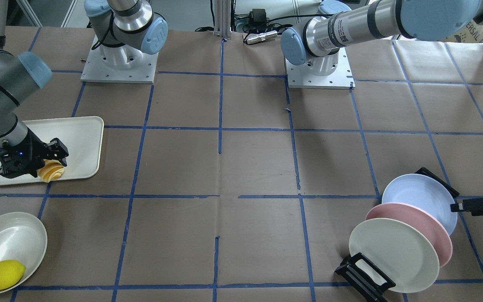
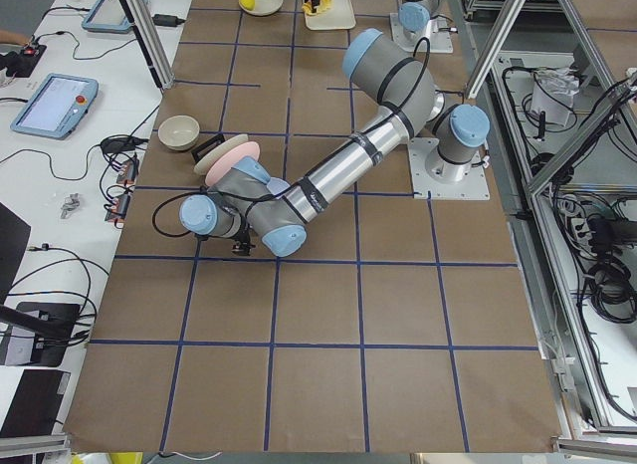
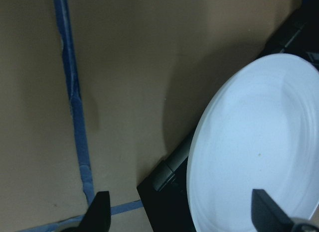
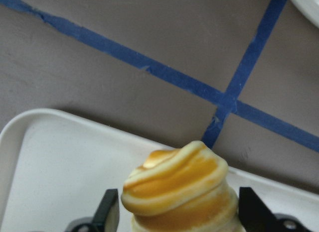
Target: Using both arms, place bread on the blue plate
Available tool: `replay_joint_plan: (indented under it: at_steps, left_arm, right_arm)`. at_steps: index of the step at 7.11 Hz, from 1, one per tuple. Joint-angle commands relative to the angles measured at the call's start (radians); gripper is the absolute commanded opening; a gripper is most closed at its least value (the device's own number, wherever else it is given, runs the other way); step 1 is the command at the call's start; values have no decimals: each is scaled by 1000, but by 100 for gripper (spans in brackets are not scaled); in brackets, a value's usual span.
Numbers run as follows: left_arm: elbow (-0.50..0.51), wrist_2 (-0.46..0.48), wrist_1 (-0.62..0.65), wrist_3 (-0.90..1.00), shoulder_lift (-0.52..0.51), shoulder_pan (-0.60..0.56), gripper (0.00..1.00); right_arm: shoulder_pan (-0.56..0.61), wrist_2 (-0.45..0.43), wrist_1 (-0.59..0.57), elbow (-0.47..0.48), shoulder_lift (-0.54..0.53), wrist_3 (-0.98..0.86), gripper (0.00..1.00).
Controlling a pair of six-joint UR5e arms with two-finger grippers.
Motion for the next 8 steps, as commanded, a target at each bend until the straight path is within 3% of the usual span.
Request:
replay_joint_plan:
  at_steps: [1,2,3,4,5,6,8]
  left_arm:
    - [0,-7,-65,-2,-30,-2,95]
    - [0,-23,-94,-3,-30,-4,90]
    - [6,-21,-95,-3,-33,-8,74]
    - [10,-21,-95,-3,-35,-15,54]
    - [10,-20,-95,0,-33,-15,24]
    - [18,-20,-95,0,-33,-15,17]
    - [20,-18,-95,0,-9,-19,15]
  right_arm:
    - [-10,-12,16,23,-9,8,14]
    - [-9,-1,118,5,-24,8,9]
    - [4,2,214,-38,-91,36,8]
    - [51,-3,354,-99,-169,80,9]
    - [99,-13,534,-182,-246,96,9]
    - [118,-15,717,-269,-287,187,10]
    - [203,-27,929,-407,-326,389,11]
